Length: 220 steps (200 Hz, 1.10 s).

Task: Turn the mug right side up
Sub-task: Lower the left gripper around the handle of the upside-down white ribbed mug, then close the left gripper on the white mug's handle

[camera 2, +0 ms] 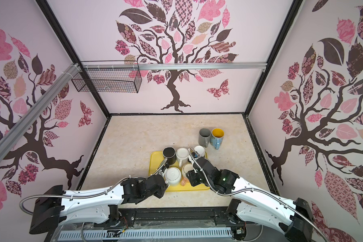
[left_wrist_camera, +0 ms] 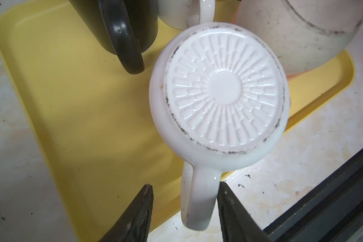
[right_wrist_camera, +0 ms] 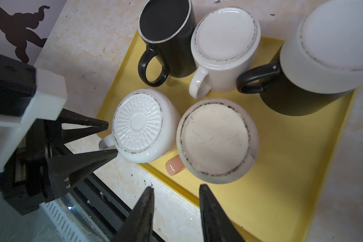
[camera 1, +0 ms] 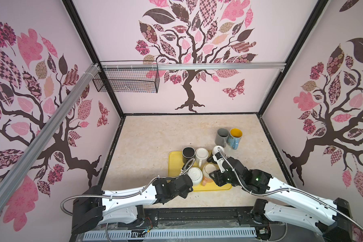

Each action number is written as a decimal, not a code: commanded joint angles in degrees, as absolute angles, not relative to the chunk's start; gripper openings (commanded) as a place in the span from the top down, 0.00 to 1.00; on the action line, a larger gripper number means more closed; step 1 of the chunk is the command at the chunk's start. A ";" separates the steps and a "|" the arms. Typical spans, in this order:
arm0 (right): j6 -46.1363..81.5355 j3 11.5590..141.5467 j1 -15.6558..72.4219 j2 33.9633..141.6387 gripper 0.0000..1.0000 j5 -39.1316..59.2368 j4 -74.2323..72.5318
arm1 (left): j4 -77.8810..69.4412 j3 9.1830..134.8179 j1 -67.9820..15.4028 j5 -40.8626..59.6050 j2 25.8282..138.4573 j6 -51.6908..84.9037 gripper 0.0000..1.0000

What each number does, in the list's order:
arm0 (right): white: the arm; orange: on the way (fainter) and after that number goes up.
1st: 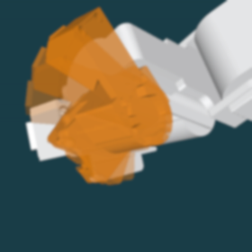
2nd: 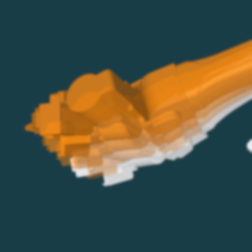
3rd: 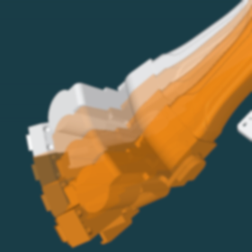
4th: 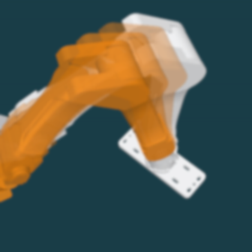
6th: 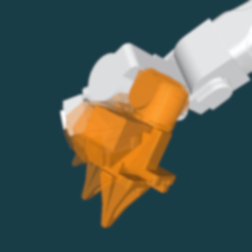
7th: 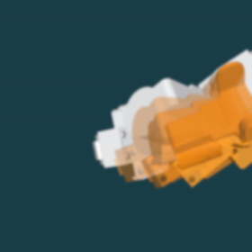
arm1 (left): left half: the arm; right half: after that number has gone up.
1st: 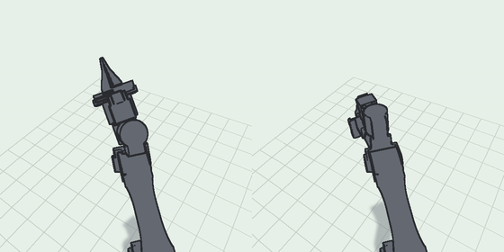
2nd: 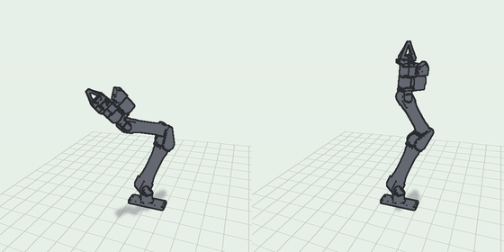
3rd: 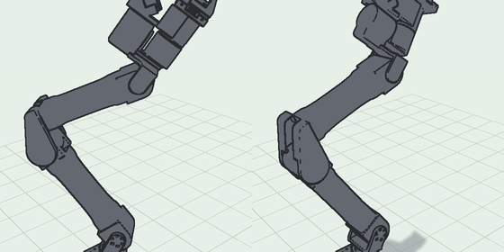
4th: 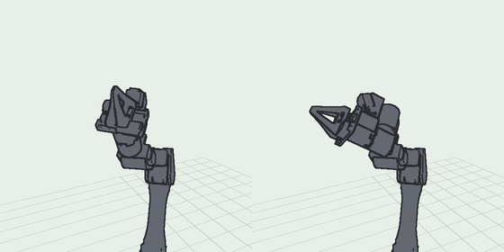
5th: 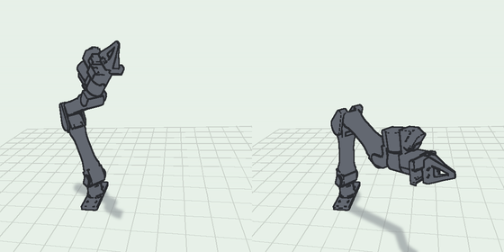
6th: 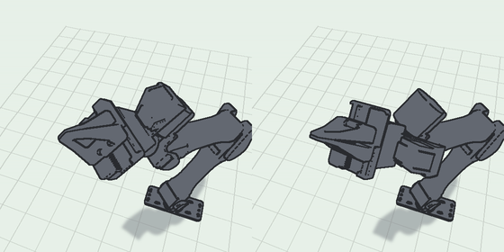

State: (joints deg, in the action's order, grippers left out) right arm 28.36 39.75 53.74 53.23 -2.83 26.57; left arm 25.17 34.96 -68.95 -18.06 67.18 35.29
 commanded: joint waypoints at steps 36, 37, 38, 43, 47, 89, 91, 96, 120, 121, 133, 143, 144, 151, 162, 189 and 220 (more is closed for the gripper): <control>28.39 39.09 53.97 52.71 0.61 -3.78 25.58 | 25.12 39.99 -69.10 -20.83 70.06 32.44 0.43; 28.39 39.10 54.01 52.72 0.61 -3.78 25.58 | 25.13 40.04 -69.09 -20.79 70.14 32.39 0.43; 28.39 39.11 54.03 52.73 0.61 -3.82 25.58 | 25.13 40.10 -69.09 -20.81 70.23 32.32 0.43; 28.39 39.03 53.99 52.72 0.61 -3.81 25.58 | 25.39 40.45 -69.17 -20.83 70.51 32.10 0.42; 28.39 38.92 54.00 52.67 0.61 -3.86 25.57 | 25.53 40.74 -69.13 -20.78 70.89 31.91 0.42; 28.56 38.50 54.04 51.94 0.61 -4.51 25.39 | 26.60 43.17 -69.11 -20.59 74.09 30.54 0.43; 28.56 38.50 54.01 51.90 0.61 -4.51 25.44 | 26.62 43.22 -69.11 -20.60 74.29 30.53 0.44; 28.56 38.35 53.97 51.77 0.61 -4.63 25.40 | 26.71 43.44 -69.12 -20.49 74.64 30.46 0.44; 28.65 38.02 54.01 51.24 0.61 -4.71 25.40 | 26.48 43.89 -69.13 -19.96 76.03 30.53 0.46; 28.70 38.04 54.03 51.24 0.61 -4.73 25.40 | 26.47 43.87 -69.15 -19.95 76.07 30.56 0.46; 28.78 37.97 54.05 51.03 0.61 -4.67 25.50 | 26.47 44.10 -69.17 -20.03 76.56 30.56 0.47; 28.83 37.82 53.99 50.82 0.61 -4.70 25.41 | 26.68 44.36 -69.16 -20.07 76.82 30.62 0.48; 28.83 37.80 53.98 50.77 0.61 -4.72 25.40 | 26.75 44.42 -69.16 -20.10 76.82 30.60 0.48; 28.78 37.66 54.03 50.64 0.61 -4.81 25.38 | 26.76 44.49 -69.17 -20.17 76.91 30.65 0.49; 28.83 37.50 53.98 50.47 0.61 -4.83 25.22 | 26.94 44.57 -69.16 -20.31 77.00 30.74 0.50; 28.91 37.19 54.04 50.50 0.61 -4.69 25.14 | 26.98 44.73 -69.11 -20.49 77.17 30.83 0.52; 29.09 36.91 53.97 50.10 0.62 -4.61 25.04 | 27.42 44.82 -69.10 -20.73 77.52 31.09 0.54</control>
State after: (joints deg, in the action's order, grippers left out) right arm 28.58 36.88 53.74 51.09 -3.86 25.43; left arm 27.20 42.11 -68.95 -19.42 76.79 31.24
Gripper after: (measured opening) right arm 0.387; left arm 0.461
